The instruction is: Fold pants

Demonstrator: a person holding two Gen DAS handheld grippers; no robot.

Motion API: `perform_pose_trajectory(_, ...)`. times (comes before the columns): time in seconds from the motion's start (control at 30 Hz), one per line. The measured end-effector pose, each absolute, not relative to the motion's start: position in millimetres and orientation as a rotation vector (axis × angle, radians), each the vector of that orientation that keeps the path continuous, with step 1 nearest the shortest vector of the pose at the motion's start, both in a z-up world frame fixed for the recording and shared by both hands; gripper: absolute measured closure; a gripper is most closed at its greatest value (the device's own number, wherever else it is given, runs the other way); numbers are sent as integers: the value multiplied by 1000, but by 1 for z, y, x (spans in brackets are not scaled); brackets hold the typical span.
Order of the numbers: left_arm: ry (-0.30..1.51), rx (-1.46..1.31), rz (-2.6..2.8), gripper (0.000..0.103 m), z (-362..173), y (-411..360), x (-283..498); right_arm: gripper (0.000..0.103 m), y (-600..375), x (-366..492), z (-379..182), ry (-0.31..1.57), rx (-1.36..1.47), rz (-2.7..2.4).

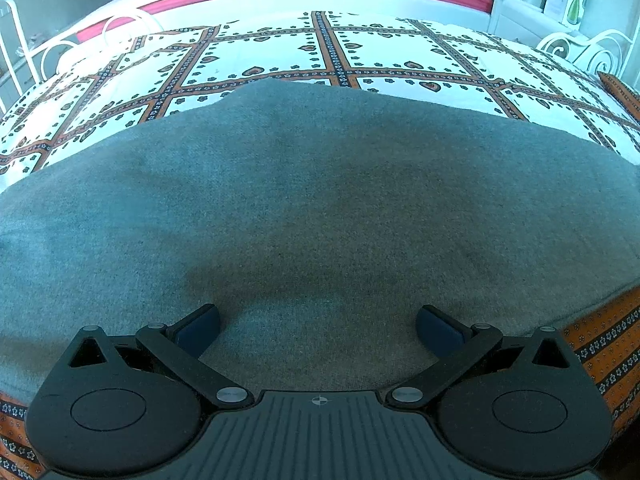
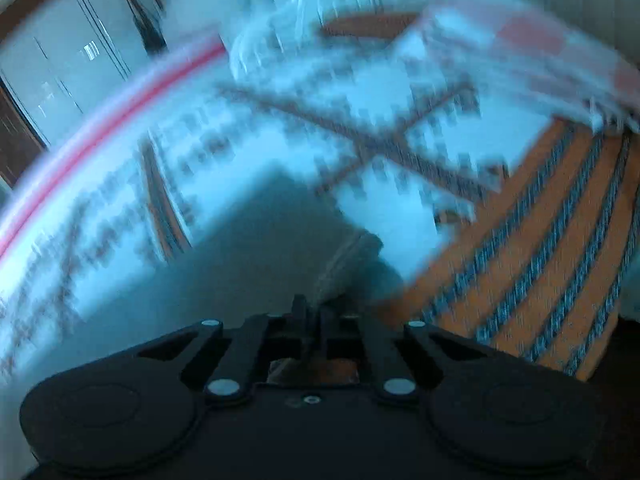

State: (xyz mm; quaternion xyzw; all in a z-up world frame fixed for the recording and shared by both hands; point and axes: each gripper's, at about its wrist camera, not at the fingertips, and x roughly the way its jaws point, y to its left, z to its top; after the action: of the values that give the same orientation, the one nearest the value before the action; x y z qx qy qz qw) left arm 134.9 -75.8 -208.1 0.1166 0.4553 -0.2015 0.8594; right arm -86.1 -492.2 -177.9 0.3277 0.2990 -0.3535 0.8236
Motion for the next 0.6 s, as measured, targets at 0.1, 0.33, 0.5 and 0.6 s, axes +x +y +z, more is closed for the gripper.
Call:
perform_pose_trajectory(0.1,952,239,-420,0,-206,-75,134,92,-486,-88,-170,610,644,-759)
perform_pose_trajectory(0.33,930,234,-423,0,-201,-75,130,79,-481,-96,-167,627,659,-749)
perform_pose_trajectory(0.5,919,232,-430,0,-198,-77,126,69,-481,-97,-167,634,678,-755)
perform_pose_trajectory(0.6,907,214,-435,0,-194,-80,123,68,-483,-100,-172,644,715,-750)
